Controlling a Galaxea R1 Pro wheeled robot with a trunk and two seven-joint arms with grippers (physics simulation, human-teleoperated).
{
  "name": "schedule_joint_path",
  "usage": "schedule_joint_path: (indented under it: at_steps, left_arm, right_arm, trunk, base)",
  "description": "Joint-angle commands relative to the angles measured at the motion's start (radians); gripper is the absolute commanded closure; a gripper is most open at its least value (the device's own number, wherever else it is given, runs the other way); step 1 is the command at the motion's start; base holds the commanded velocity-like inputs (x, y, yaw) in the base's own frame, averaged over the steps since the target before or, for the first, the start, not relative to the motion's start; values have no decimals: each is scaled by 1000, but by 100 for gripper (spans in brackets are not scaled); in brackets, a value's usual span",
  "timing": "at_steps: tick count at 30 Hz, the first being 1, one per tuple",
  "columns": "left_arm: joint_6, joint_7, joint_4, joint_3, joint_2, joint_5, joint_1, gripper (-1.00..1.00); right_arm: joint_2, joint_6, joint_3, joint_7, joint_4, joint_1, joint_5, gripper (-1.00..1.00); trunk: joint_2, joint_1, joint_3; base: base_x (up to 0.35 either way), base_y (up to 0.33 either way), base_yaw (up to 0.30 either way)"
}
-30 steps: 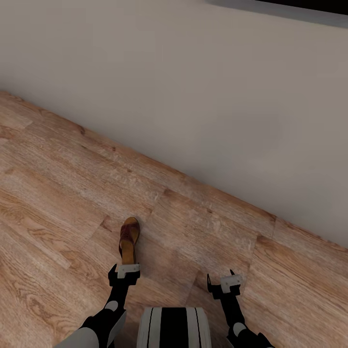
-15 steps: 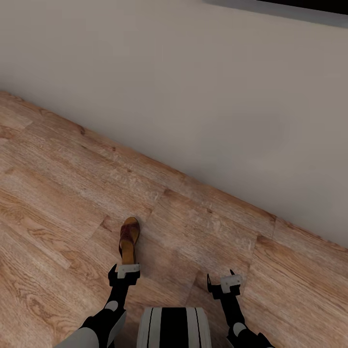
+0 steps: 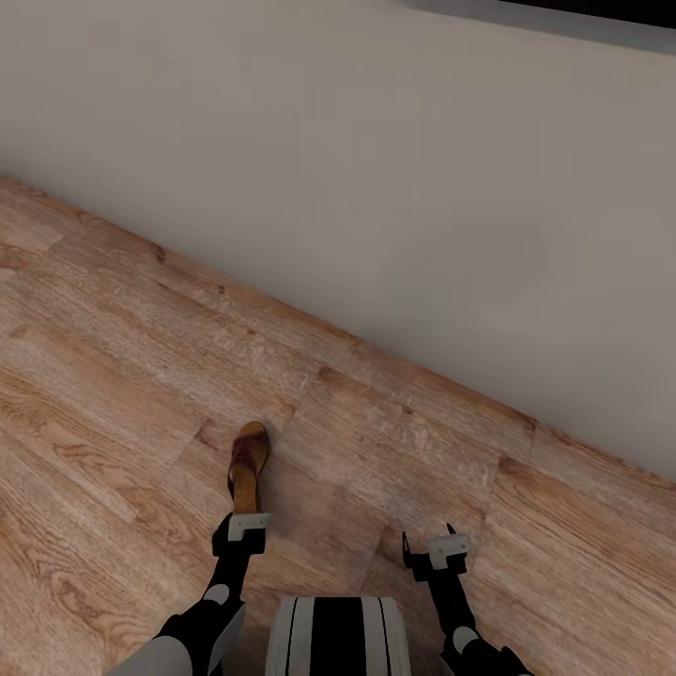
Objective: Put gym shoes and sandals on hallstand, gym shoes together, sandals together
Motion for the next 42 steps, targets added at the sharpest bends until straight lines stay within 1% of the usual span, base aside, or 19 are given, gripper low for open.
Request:
schedule_joint_path:
  at_steps: [1,24,42]
  left_arm:
    - [1,1,0,0,0,-1,0,100]
    - [0,1,0,0,0,-1,0,100]
    - [0,1,-1,0,0,-1,0,100]
  right_arm:
    - [0,0,0,0,0,0,0,-100]
    - [0,0,0,0,0,0,0,-100]
    - [0,-1,-1,0,0,0,0,-100]
  trunk:
    - [0,0,0]
    - [0,0,1]
    - [0,0,29]
  base:
    - [0,0,0]
    - [0,0,0]
    - [0,0,0]
